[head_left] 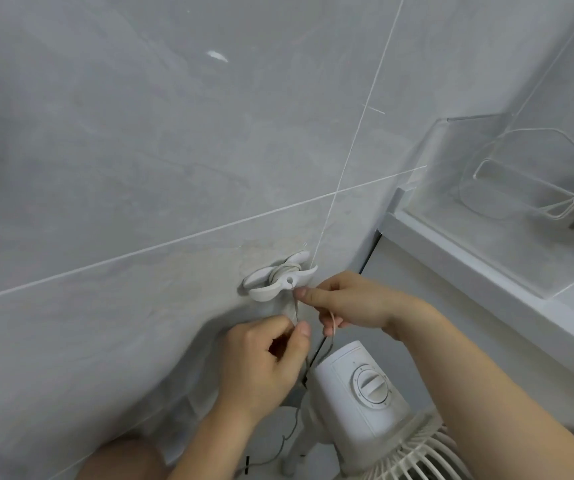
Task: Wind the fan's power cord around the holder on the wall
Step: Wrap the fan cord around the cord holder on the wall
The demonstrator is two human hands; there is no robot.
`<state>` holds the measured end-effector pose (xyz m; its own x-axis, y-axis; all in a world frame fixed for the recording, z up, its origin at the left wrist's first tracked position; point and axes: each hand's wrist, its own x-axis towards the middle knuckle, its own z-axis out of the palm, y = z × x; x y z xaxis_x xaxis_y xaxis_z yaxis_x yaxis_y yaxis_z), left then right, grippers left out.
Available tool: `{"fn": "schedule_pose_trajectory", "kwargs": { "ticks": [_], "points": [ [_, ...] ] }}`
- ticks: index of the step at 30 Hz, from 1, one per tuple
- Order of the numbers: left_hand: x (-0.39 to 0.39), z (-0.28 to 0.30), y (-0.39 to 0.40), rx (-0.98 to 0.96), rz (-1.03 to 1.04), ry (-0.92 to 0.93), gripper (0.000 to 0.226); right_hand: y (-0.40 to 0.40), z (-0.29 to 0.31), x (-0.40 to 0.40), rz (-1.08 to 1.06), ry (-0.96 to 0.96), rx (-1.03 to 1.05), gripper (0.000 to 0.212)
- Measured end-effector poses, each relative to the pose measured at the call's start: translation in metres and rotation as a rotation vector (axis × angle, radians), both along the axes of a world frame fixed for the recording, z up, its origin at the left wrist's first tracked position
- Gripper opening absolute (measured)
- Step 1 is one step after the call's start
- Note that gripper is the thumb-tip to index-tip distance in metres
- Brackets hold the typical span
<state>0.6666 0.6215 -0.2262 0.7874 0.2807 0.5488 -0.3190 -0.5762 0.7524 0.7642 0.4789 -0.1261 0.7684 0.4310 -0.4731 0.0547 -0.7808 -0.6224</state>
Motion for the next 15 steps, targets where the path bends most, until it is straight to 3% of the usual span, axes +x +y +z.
{"fn": "schedule_pose_trajectory", "kwargs": {
  "ticks": [5, 11, 15],
  "points": [
    [-0.004, 0.006, -0.005, -0.029, -0.028, -0.232, 0.017, -0.007, 0.0, 0.007, -0.128, 0.014, 0.151, 0.032],
    [-0.002, 0.005, -0.005, -0.016, -0.038, -0.262, 0.017, 0.003, 0.0, 0.008, -0.31, -0.082, 0.325, 0.007],
    [-0.002, 0.004, -0.005, -0.04, -0.011, -0.219, 0.016, 0.006, 0.004, 0.01, -0.483, -0.045, 0.522, 0.007]
  ]
}}
